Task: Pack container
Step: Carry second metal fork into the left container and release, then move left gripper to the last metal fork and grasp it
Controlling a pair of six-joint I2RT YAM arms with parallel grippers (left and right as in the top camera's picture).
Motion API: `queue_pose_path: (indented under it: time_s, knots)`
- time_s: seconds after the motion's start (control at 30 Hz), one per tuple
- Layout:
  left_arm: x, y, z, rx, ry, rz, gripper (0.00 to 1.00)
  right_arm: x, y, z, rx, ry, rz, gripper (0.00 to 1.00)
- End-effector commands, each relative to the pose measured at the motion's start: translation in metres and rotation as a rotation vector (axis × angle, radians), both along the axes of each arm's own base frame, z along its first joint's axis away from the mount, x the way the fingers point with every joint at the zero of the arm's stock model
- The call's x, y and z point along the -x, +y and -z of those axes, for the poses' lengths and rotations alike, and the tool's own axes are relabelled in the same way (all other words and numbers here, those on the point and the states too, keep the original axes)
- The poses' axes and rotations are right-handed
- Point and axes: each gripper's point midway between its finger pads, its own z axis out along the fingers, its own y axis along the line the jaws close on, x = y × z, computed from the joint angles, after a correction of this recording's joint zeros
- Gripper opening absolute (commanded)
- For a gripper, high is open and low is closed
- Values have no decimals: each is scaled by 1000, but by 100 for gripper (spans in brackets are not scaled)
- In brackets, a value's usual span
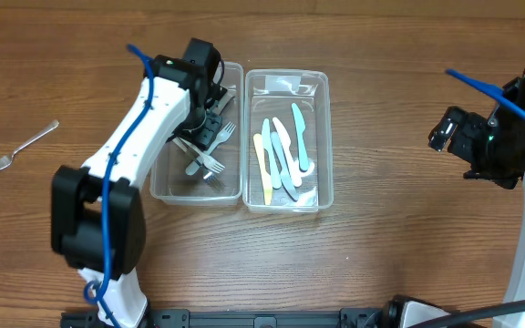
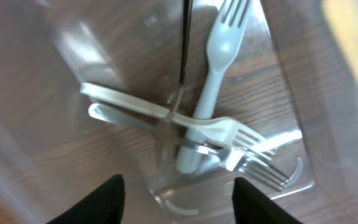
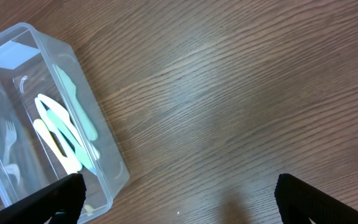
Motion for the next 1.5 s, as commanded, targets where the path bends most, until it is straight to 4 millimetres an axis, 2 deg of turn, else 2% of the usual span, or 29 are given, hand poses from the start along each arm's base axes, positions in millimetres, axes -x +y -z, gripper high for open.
queue_pose_path:
  time_s: [0.0, 0.07, 0.1, 0.13, 0.23, 0.3, 0.43, 0.6, 0.67, 0.77, 0.83, 0.9, 1.0, 1.23, 1.33, 1.47]
  knots:
    - [1, 19, -54, 1, -141, -49, 76, 0, 1, -4, 2, -19, -4, 100]
    - [4, 26, -70, -11, -184, -64, 78, 0, 1, -4, 2, -19, -4, 100]
    - [5, 37, -85, -38, -231, -103, 85, 0, 1, -4, 2, -19, -4, 100]
    - [5, 50, -99, -67, -279, -147, 98, 0, 1, -4, 2, -19, -4, 100]
    - [15, 89, -142, -119, -407, -247, 100, 0, 1, -4, 2, -19, -4, 100]
    - [30, 123, -169, -140, -463, -266, 100, 0, 1, -4, 2, -19, -4, 100]
    - [55, 180, -193, -122, -506, -287, 100, 0, 1, -4, 2, -19, -4, 100]
    - [51, 245, -199, -117, -571, -314, 100, 0, 2, -4, 2, -19, -4, 100]
    - [41, 278, -189, -167, -565, -320, 100, 0, 1, -4, 2, -20, -4, 100]
    - [29, 301, -169, -192, -528, -303, 100, 0, 1, -4, 3, -19, -3, 100]
    - [19, 316, -147, -187, -489, -315, 100, 0, 1, -4, 3, -19, -3, 100]
    - [14, 323, -127, -182, -440, -290, 100, 0, 1, -4, 3, -19, -4, 100]
    - [8, 332, -84, -171, -331, -209, 100, 0, 1, -4, 8, -20, -6, 100]
    - [2, 338, 1, -118, -137, -29, 100, 0, 1, -4, 10, -19, -9, 100]
    - [0, 351, 31, -101, -111, -36, 100, 1, 1, -4, 8, -14, -9, 100]
    - [5, 365, 58, -88, -77, -29, 100, 3, 1, -3, 6, -7, -9, 100]
